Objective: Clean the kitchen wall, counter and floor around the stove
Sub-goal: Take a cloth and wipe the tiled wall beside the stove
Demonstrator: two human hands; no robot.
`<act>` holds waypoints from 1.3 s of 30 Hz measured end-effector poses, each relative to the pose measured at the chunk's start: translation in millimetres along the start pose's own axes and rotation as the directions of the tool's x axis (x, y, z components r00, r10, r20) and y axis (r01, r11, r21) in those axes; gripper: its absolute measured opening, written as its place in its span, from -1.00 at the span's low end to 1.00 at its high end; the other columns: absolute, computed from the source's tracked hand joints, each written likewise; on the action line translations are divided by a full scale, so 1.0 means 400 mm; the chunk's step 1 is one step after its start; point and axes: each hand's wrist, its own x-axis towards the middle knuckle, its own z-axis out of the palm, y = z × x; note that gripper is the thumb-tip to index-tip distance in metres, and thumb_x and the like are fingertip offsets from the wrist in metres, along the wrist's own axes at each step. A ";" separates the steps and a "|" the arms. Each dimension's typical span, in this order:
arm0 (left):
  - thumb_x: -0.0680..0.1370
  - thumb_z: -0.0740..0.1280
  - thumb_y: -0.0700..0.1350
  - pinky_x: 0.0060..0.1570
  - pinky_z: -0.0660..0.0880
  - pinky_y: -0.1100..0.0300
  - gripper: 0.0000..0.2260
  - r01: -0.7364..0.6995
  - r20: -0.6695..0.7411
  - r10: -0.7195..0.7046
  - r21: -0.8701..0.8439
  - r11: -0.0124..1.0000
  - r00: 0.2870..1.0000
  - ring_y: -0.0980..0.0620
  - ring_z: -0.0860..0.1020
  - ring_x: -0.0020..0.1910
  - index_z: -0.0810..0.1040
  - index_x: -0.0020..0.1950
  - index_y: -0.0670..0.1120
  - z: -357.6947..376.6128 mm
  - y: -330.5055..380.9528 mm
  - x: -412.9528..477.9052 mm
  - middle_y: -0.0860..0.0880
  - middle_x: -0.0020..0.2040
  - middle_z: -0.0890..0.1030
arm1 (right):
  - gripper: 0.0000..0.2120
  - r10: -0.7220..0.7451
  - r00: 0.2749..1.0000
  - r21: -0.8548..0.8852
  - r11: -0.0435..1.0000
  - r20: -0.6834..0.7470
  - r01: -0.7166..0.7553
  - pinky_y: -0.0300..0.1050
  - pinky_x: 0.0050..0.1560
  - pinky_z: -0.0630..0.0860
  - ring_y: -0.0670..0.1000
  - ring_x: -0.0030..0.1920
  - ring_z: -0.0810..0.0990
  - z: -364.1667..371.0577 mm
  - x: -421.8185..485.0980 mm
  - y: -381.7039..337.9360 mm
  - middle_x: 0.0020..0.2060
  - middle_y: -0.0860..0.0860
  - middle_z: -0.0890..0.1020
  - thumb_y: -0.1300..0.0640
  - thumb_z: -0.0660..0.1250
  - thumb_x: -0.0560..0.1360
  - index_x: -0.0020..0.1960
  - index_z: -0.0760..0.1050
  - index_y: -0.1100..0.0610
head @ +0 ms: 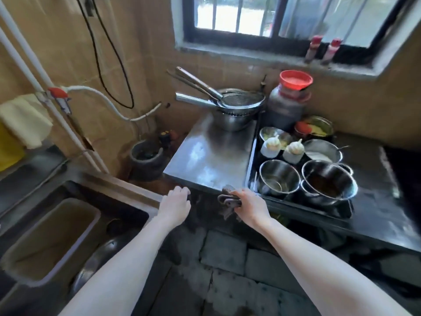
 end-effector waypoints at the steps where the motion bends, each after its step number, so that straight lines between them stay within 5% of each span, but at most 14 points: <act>1: 0.60 0.18 -0.05 0.17 0.49 0.01 -0.73 -0.048 0.010 0.048 0.017 0.999 0.999 -0.09 0.51 0.16 0.41 0.29 -0.04 0.005 0.033 0.015 -0.07 0.22 0.49 | -0.57 0.035 0.999 0.006 0.999 -0.018 -0.035 -0.10 -0.03 0.46 0.09 0.08 0.56 -0.013 -0.013 0.030 0.05 0.00 0.54 0.17 0.25 0.43 0.27 0.44 -0.11; 10: 0.58 0.15 -0.14 0.05 0.44 0.04 -0.73 -0.374 0.100 0.368 0.054 0.926 0.924 -0.14 0.50 0.08 0.44 0.27 -0.09 0.073 0.356 0.075 -0.10 0.16 0.50 | -0.60 0.324 0.938 0.091 0.945 -0.121 -0.315 -0.06 0.00 0.51 0.07 0.06 0.56 -0.108 -0.177 0.270 0.03 -0.02 0.53 0.10 0.30 0.42 0.24 0.46 -0.10; 17: 0.57 0.16 -0.12 0.02 0.43 0.02 -0.75 -0.591 0.147 0.577 0.067 0.804 0.803 -0.14 0.49 0.08 0.44 0.23 -0.08 0.141 0.606 0.060 -0.09 0.17 0.49 | -0.60 0.516 0.836 0.121 0.857 -0.188 -0.502 -0.05 0.03 0.52 0.10 0.08 0.56 -0.177 -0.327 0.446 0.04 0.00 0.52 0.10 0.30 0.42 0.25 0.46 -0.09; 31: 0.58 0.14 -0.09 0.09 0.41 0.00 -0.75 -0.818 0.276 0.774 0.104 0.566 0.570 -0.14 0.47 0.16 0.39 0.25 -0.07 0.283 1.021 0.018 -0.08 0.14 0.46 | -0.61 0.784 0.568 0.185 0.615 -0.251 -0.767 -0.12 -0.08 0.47 0.10 0.03 0.56 -0.254 -0.603 0.760 0.01 0.01 0.51 0.13 0.28 0.42 0.23 0.46 -0.10; 39: 0.59 0.13 -0.08 0.13 0.38 0.04 -0.71 -0.869 0.314 0.815 0.077 0.489 0.487 -0.10 0.43 0.22 0.35 0.31 -0.04 0.347 1.206 0.034 -0.05 0.23 0.43 | -0.59 0.846 0.477 0.200 0.524 -0.240 -0.828 -0.16 -0.15 0.39 0.08 0.01 0.54 -0.295 -0.688 0.916 0.01 0.00 0.50 0.19 0.24 0.43 0.23 0.45 -0.10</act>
